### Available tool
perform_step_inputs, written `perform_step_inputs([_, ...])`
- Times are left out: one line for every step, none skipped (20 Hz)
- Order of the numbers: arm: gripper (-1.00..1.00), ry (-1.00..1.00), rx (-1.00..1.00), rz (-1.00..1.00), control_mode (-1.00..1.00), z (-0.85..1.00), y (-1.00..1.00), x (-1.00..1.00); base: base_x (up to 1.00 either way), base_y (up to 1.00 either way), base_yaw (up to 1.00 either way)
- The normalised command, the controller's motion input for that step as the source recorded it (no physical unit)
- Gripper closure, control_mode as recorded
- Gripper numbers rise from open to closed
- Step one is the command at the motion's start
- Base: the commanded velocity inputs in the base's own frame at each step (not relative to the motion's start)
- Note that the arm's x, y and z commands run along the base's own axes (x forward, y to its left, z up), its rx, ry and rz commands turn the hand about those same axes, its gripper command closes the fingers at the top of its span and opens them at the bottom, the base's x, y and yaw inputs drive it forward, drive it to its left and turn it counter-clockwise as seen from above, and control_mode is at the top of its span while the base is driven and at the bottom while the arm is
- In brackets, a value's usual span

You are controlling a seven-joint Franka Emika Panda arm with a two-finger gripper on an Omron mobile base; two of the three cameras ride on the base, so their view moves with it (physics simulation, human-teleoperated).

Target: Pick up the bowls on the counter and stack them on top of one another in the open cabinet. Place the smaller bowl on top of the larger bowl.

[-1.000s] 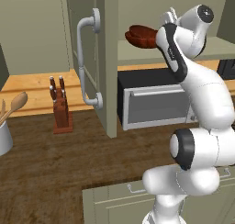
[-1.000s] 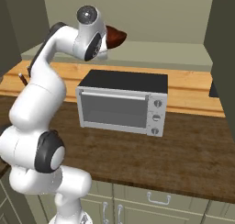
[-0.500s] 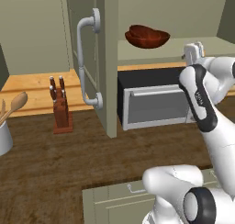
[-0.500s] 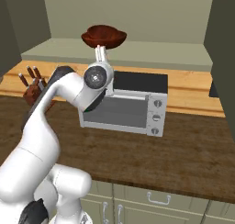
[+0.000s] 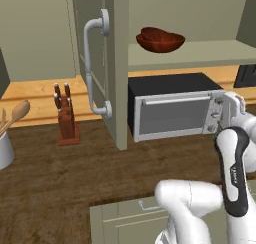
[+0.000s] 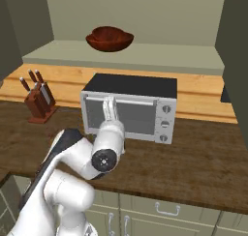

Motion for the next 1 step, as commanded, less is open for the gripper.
perform_step_inputs([-1.0,-0.43,0.06,0.0,-1.0,0.11,-0.59,-1.0,0.0,0.0,0.0])
